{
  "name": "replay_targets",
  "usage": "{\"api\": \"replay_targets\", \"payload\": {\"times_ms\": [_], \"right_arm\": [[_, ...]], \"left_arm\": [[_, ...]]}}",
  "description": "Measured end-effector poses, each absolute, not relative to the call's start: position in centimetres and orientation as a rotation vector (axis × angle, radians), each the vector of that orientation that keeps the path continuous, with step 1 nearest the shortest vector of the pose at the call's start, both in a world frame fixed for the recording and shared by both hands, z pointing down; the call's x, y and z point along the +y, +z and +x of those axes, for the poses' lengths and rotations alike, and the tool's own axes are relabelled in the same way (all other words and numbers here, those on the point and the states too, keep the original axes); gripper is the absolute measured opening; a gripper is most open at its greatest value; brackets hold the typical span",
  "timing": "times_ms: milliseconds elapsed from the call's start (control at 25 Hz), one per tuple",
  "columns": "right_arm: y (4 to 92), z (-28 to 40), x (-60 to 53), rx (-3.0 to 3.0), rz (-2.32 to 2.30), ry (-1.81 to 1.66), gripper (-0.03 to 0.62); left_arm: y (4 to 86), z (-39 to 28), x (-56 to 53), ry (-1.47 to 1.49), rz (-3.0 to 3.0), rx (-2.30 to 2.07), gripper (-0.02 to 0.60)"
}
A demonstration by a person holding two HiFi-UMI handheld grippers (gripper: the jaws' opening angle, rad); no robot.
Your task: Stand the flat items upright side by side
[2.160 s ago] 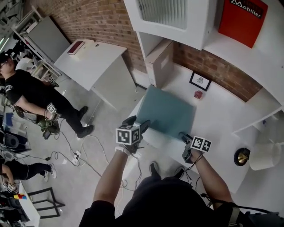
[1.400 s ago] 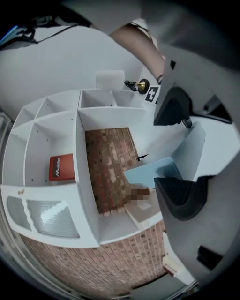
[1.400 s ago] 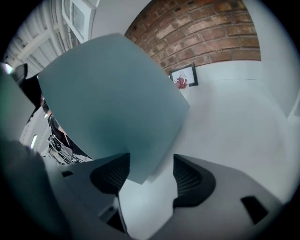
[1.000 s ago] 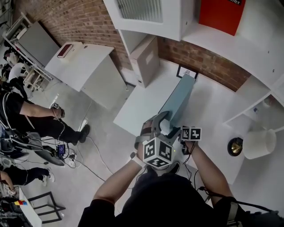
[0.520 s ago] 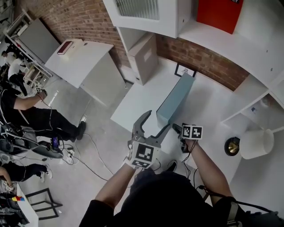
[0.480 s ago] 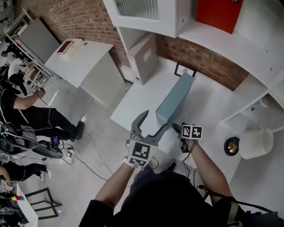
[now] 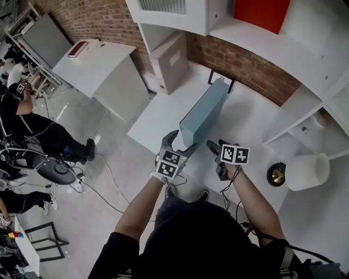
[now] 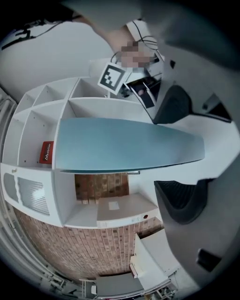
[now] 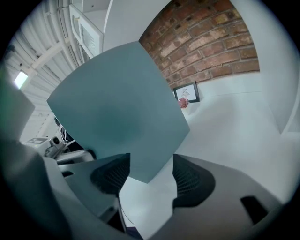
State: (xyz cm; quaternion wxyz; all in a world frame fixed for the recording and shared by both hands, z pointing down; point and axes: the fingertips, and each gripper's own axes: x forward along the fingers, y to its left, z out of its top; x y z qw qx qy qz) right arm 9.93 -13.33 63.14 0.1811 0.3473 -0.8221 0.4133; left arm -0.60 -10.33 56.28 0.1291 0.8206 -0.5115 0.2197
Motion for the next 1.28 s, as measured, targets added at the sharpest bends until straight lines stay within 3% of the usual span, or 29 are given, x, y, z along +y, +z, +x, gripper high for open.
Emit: {"api": "replay_targets", "payload": {"times_ms": [280, 360, 560, 1280], "right_arm": [[63.5, 12.4, -13.1, -2.314, 1.031, 1.25, 0.261], [64.0, 12.4, -12.7, -2.3, 1.025, 1.271, 0.237], [64.8, 11.5, -13.2, -2.28, 1.034, 1.304, 0.189], [63.4, 5.3, -16.5, -2.26, 1.07, 1.268, 0.177]], "left_arm": [[57.2, 0.6, -12.4, 0.678, 2.408, -1.479, 0.345], [57.3, 0.7, -12.1, 0.692, 2.42, -1.479, 0.295], [57.4, -1.1, -11.7, 0.736, 2.448, -1.477, 0.289], [56.6, -12.2, -19.7, 0.722, 2.364, -1.589, 0.285]]}}
